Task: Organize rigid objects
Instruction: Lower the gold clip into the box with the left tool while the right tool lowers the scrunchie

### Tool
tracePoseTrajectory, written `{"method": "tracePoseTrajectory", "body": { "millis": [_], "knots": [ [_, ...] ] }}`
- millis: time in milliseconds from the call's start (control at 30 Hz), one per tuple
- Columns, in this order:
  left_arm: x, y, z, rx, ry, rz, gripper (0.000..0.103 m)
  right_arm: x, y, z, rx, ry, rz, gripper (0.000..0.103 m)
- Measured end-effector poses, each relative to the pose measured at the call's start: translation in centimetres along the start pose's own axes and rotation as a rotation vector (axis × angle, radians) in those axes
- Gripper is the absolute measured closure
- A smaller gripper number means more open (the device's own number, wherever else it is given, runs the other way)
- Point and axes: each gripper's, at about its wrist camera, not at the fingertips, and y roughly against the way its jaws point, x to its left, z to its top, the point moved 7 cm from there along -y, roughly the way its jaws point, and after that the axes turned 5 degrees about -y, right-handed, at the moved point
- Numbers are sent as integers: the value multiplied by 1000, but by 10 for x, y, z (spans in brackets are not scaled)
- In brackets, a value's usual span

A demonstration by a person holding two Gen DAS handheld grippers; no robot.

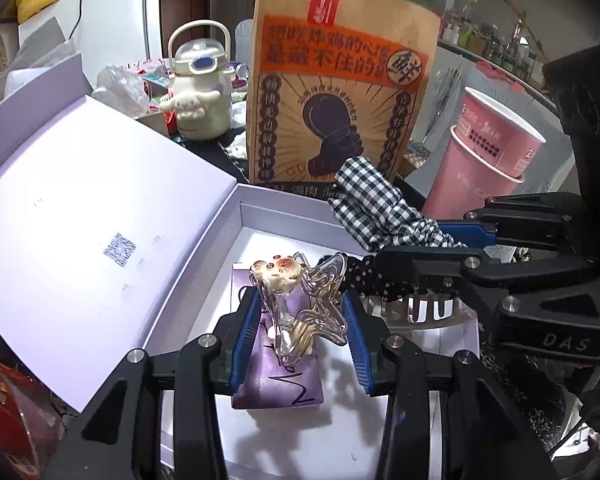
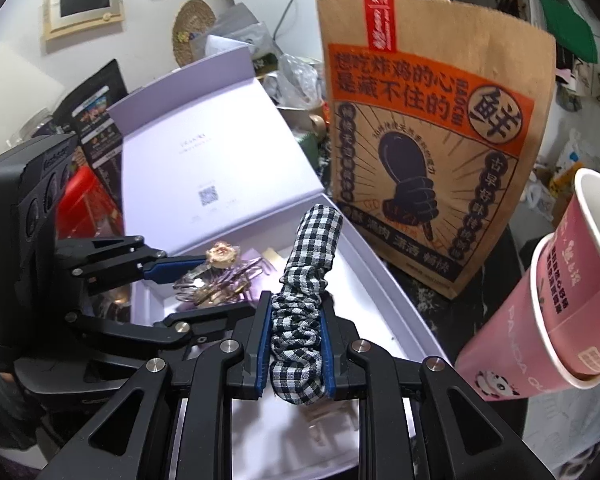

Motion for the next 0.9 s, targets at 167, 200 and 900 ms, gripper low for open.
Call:
{"method": "tracePoseTrajectory", "body": {
  "millis": [167,200,900],
  "knots": [
    [3,-8,-3,26,19,-4,62,-11,-5,2,21,-13,-36,83],
    [3,-9,-4,30,21,-4,62,-13,-6,2,31,-15,-41,83],
    [-1,-12,-3,70,9,48,62,-36,-24,-13,128,-27,-117,81]
  ]
}}
